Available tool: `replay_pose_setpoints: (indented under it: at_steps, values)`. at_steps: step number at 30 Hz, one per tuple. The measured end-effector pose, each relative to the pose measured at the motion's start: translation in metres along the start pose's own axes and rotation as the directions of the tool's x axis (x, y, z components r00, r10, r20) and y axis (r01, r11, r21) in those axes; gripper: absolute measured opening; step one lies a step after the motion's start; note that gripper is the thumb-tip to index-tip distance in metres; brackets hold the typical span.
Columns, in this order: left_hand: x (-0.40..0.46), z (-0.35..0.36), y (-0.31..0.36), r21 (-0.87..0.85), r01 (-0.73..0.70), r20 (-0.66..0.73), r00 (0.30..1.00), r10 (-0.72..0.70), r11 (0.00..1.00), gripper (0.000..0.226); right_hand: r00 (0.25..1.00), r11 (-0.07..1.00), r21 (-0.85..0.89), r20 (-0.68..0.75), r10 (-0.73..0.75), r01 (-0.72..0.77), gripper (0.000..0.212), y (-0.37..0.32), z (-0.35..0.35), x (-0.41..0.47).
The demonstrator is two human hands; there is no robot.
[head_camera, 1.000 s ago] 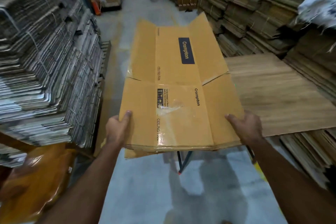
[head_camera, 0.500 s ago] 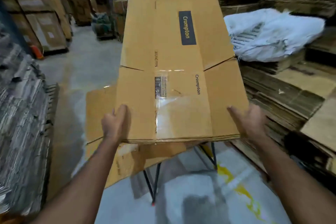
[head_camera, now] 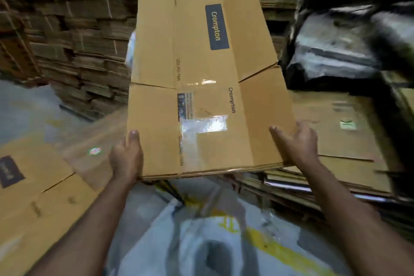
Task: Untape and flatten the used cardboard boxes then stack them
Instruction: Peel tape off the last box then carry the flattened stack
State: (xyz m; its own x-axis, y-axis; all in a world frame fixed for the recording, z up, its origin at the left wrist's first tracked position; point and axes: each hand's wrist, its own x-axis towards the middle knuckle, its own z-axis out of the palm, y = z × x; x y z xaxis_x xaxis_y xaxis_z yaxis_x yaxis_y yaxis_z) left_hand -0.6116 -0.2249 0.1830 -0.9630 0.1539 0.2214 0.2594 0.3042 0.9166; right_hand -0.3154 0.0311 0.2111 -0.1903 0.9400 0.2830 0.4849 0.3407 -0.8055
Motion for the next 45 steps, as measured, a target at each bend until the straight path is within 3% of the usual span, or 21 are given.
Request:
replay_pose_setpoints:
  at_steps: [5, 11, 19, 24, 29, 38, 42, 45]
  values:
    - [-0.043, 0.094, 0.039, -0.061, 0.011, 0.188, 0.982, 0.001, 0.998, 0.044, 0.990, 0.993, -0.052, -0.092, 0.105, -0.110, 0.049, 0.073, -0.070, 0.024]
    - [-0.055, 0.179, 0.061, 0.000, -0.059, 0.365, 0.929, 0.055, 0.998, 0.047, 0.948, 0.960, -0.060, -0.188, 0.258, -0.273, 0.052, 0.147, -0.100, 0.038]
    - [-0.017, 0.299, 0.072, 0.016, -0.145, 0.499, 0.858, 0.118, 0.989, 0.069, 0.907, 0.918, -0.090, -0.222, 0.359, -0.385, 0.051, 0.195, -0.082, 0.097]
    - [0.015, 0.362, 0.065, 0.053, -0.099, 0.592, 0.805, 0.049, 0.994, 0.042, 0.880, 0.885, -0.142, -0.254, 0.400, -0.443, 0.044, 0.212, -0.058, 0.146]
    - [0.035, 0.412, 0.042, 0.046, -0.106, 0.590, 0.805, 0.058, 0.993, 0.042, 0.851, 0.844, -0.163, -0.234, 0.470, -0.511, 0.044, 0.238, -0.032, 0.176]
    - [0.049, 0.486, 0.037, 0.140, 0.045, 0.604, 0.788, -0.121, 0.989, 0.036, 0.843, 0.806, -0.253, -0.221, 0.491, -0.535, 0.054, 0.280, -0.010, 0.241]
    - [0.073, 0.522, 0.035, 0.247, 0.123, 0.681, 0.684, -0.262, 0.961, 0.032, 0.840, 0.799, -0.260, -0.155, 0.519, -0.542, 0.055, 0.285, 0.003, 0.277]
    - [0.083, 0.543, 0.024, 0.297, 0.120, 0.684, 0.665, -0.298, 0.947, 0.032, 0.828, 0.778, -0.292, -0.120, 0.548, -0.557, 0.047, 0.298, 0.014, 0.288]
